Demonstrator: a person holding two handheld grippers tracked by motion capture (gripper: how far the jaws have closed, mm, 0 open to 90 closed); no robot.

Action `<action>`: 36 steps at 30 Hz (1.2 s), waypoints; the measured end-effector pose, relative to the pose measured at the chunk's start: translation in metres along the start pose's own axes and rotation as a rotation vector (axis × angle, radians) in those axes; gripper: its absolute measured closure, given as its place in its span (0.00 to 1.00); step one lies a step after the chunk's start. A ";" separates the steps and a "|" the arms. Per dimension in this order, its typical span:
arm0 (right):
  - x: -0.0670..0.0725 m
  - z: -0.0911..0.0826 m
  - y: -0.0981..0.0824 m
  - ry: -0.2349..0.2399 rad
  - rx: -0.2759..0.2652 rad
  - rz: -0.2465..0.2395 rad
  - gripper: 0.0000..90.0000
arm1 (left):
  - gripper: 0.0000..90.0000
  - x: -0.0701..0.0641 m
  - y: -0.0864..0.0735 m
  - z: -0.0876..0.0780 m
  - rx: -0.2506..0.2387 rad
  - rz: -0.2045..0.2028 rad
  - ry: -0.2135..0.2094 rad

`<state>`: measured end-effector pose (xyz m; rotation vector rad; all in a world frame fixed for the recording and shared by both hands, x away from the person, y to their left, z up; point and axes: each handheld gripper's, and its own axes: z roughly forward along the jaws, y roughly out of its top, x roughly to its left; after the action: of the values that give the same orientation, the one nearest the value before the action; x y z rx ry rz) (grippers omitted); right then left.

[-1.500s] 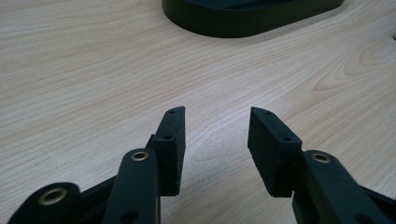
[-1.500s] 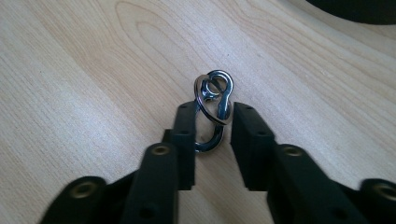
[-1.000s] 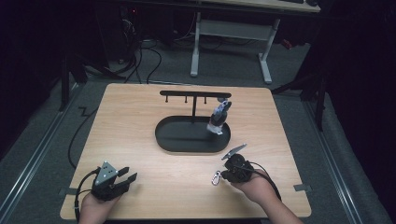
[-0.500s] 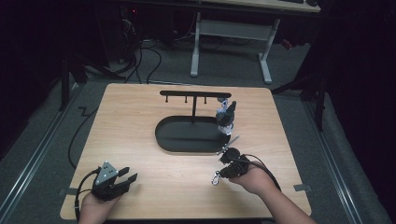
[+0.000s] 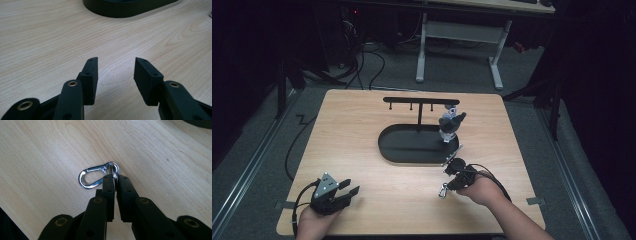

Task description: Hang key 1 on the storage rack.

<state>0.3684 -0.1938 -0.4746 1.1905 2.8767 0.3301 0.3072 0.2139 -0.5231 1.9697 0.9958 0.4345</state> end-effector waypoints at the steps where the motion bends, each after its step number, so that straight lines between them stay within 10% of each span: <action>1: -0.001 0.001 0.001 0.003 0.009 -0.004 0.97 | 0.60 0.000 0.000 0.000 0.001 -0.003 -0.004; 36: -0.010 -0.067 -0.001 -0.011 -0.013 0.063 0.99 | 0.43 -0.001 0.000 -0.002 -0.070 0.016 0.024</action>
<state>0.3685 -0.2144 -0.4097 1.2782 2.8285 0.3415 0.3051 0.2140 -0.5221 1.9150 0.9673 0.4964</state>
